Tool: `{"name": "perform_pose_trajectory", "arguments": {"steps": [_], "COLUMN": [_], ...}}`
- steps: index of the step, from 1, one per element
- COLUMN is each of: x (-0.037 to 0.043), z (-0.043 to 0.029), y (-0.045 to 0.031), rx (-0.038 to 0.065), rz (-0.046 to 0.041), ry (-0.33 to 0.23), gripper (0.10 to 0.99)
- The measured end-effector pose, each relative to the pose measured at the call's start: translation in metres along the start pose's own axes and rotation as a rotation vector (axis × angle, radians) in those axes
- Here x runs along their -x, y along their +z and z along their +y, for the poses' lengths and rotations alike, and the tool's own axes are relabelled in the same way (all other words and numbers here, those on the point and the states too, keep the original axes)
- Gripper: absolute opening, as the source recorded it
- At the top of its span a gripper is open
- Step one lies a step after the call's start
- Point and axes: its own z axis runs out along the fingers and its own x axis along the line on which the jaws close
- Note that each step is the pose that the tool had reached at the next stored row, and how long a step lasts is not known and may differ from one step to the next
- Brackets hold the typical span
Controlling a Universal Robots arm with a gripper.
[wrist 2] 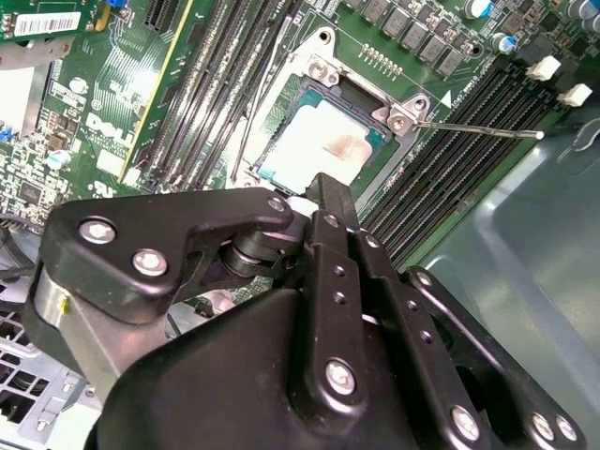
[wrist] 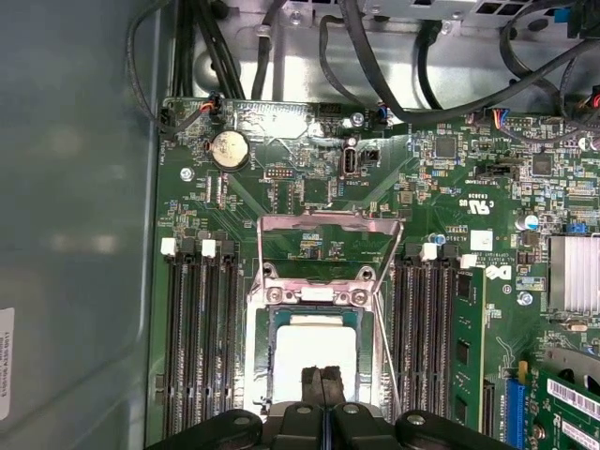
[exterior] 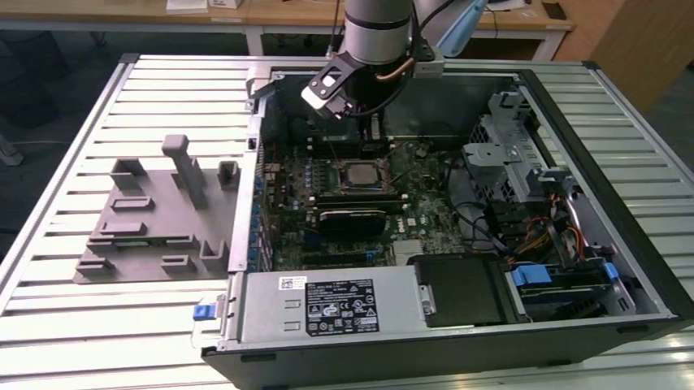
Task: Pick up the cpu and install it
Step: 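Close the cpu cover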
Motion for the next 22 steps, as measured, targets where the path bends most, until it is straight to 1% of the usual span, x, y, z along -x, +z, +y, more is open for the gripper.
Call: {"name": "perform_pose_trajectory", "arguments": {"steps": [7,10,13,20,22], "x": [0.0000,0.0001,0.0002,0.0006,0.0006], "z": [0.0000,0.0000,0.0001,0.0004,0.0004], "y": [0.0000,-0.0018,-0.0051,-0.0155,-0.0162], "rx": [0.000,0.000,0.000,0.000,0.000], "rz": [0.0044,0.0044,0.0044,0.0044,0.0045], "ry": [0.000,0.000,0.000,0.000,0.000], "gripper": [0.106,0.106,0.106,0.106,0.106]}}
